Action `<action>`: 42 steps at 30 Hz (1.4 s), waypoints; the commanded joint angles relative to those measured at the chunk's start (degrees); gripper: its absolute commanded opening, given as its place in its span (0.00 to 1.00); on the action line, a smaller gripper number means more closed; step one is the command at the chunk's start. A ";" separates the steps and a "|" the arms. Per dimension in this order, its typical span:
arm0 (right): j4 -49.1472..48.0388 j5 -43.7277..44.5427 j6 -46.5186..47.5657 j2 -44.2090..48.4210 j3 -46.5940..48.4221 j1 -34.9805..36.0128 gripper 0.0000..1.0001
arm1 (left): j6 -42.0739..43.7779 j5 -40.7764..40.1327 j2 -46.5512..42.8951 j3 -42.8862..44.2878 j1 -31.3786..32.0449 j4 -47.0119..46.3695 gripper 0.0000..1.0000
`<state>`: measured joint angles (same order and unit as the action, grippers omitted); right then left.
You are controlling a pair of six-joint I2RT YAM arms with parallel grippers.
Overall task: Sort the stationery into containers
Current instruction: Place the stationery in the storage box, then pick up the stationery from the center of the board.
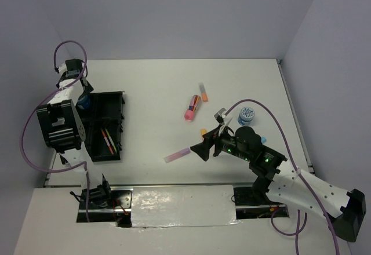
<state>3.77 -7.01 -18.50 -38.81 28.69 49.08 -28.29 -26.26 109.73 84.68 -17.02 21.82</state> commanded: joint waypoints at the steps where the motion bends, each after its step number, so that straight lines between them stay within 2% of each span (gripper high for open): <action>1: -2.89 -1.08 0.92 -0.04 -0.21 -0.30 0.91 | 1.49 -1.07 -0.31 0.75 -0.39 -2.05 0.49; 2: -3.07 -1.17 0.92 -0.21 -0.04 -0.30 0.91 | 1.57 -1.07 -0.40 0.66 -0.30 -2.22 0.56; 7: -3.15 -1.43 0.84 -0.57 -0.03 -0.21 0.91 | 1.40 0.15 -2.50 0.66 -0.21 -2.49 0.76; 9: -3.16 -1.52 0.92 -0.74 0.14 -0.30 0.91 | 1.14 1.21 -4.25 1.18 -0.39 -2.22 0.99; 15: -3.07 -1.52 0.92 -0.57 0.14 -0.21 0.91 | 1.14 2.71 -9.00 1.36 -0.30 -2.05 0.99; 19: -2.63 0.58 0.40 0.57 0.05 -0.39 0.91 | 1.83 4.02 -13.73 4.69 1.27 1.64 0.99; 21: -1.58 5.13 -0.30 3.02 0.14 -0.30 0.91 | 2.54 4.03 -16.64 6.80 5.66 2.25 0.99; 22: -0.01 7.68 -1.96 4.25 0.23 -0.30 0.91 | 3.67 4.37 -19.18 7.85 10.38 2.34 0.99; 23: 1.49 16.06 -3.46 7.40 0.49 -0.39 0.92 | 3.86 4.12 -19.99 8.56 13.29 3.48 0.99; 24: 3.50 16.14 -4.86 9.26 0.93 -0.30 0.92 | 3.77 4.11 -20.69 9.09 16.02 4.10 0.99; 25: 5.53 24.50 -6.27 10.93 1.71 -0.30 0.92 | 3.77 4.11 -21.22 9.36 19.88 4.36 0.99; 26: 9.90 31.63 -9.33 14.34 3.90 -0.30 0.92 | 3.25 3.50 -22.01 8.92 26.62 4.28 0.99; 27: 12.55 31.70 -9.36 15.85 3.92 -0.30 0.93 | 3.25 3.50 -22.45 8.40 30.08 4.28 0.99; 28: 15.01 37.97 -11.27 17.00 6.36 -0.39 0.93 | 2.98 2.98 -22.72 7.35 33.94 2.02 0.99; 29: 21.13 41.16 -12.42 18.58 7.86 -0.30 0.93 | 2.81 3.06 -22.72 5.51 40.77 0.60 0.99; 31: 28.10 49.14 -17.06 20.17 12.33 -0.30 0.93 | 2.80 4.80 -20.63 3.92 49.22 -4.39 0.99; 33: 33.66 50.86 -17.97 23.67 14.20 -0.30 0.93 | 3.33 7.17 -17.55 4.26 53.73 -7.31 0.99; 34: 35.59 52.17 -18.32 25.95 15.33 -0.30 0.94 | 4.55 11.63 -13.79 5.48 57.06 -10.19 0.99; 37: 39.71 54.54 -19.55 28.08 18.15 -0.30 0.94 | 7.37 18.40 -4.90 9.96 61.99 -14.42 0.99; 39: 41.92 55.60 -20.52 28.00 20.87 -0.39 1.00 | 9.82 20.02 1.15 13.90 63.94 -15.84 0.99; 42: 46.84 58.50 -22.62 26.68 25.43 -0.30 1.00 | 11.24 23.09 7.05 17.69 66.93 -19.18 0.99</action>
<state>42.76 45.34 -37.65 -10.68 49.45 48.95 -20.69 -8.32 114.39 97.47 48.05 9.04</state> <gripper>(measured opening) 0.994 0.993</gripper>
